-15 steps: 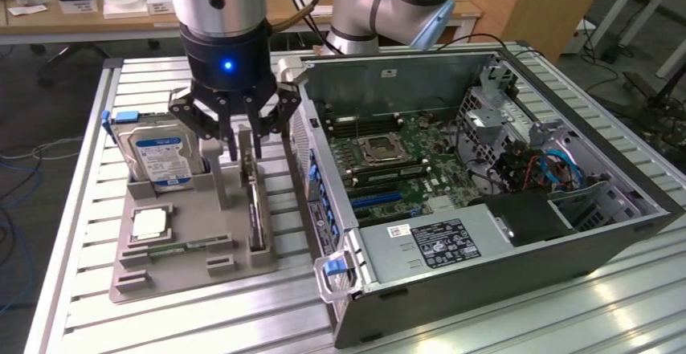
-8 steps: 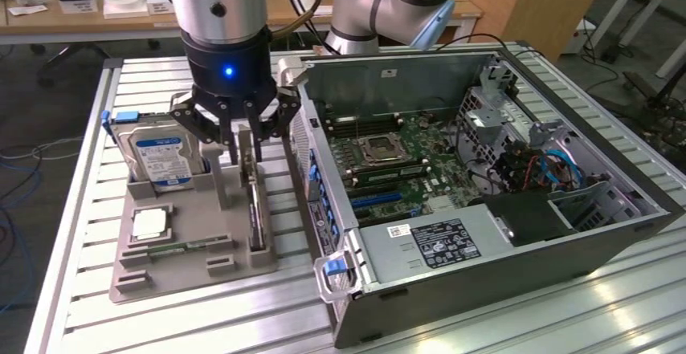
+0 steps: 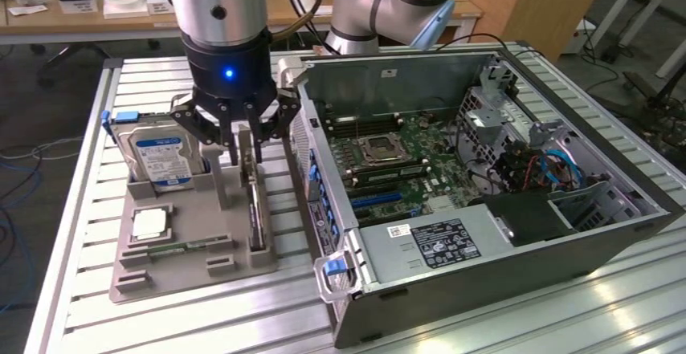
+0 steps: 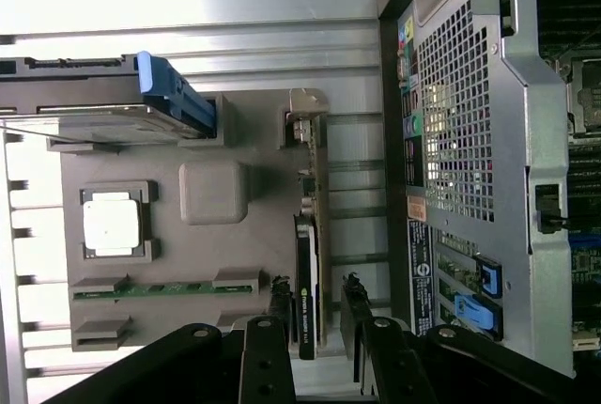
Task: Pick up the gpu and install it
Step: 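Pick up the gpu and move the gpu toward the slot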
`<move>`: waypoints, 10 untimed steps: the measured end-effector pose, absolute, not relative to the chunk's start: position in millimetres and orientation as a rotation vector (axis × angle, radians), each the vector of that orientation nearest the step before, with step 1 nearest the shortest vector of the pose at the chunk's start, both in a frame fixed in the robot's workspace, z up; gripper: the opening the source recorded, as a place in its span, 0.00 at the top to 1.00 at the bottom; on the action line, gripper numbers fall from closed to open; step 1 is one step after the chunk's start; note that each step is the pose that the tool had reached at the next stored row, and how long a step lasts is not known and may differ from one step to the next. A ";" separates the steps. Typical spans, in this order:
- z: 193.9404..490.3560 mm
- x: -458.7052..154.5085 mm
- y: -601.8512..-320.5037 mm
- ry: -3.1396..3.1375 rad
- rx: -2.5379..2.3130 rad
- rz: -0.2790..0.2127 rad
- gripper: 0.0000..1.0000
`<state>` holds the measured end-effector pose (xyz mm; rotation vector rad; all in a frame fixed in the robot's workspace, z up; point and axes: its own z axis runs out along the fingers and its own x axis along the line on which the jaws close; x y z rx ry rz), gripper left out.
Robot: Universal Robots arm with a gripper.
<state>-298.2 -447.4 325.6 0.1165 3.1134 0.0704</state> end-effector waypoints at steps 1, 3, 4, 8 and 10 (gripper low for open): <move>325.6 -298.3 -447.4 3.113 0.117 0.070 0.64; 325.5 -298.2 -447.4 3.113 0.117 0.071 0.64; 325.5 -298.2 -447.4 3.113 0.117 0.071 0.64; 325.5 -298.2 -447.4 3.113 0.117 0.071 0.64; 325.5 -298.2 -447.4 3.113 0.117 0.071 0.64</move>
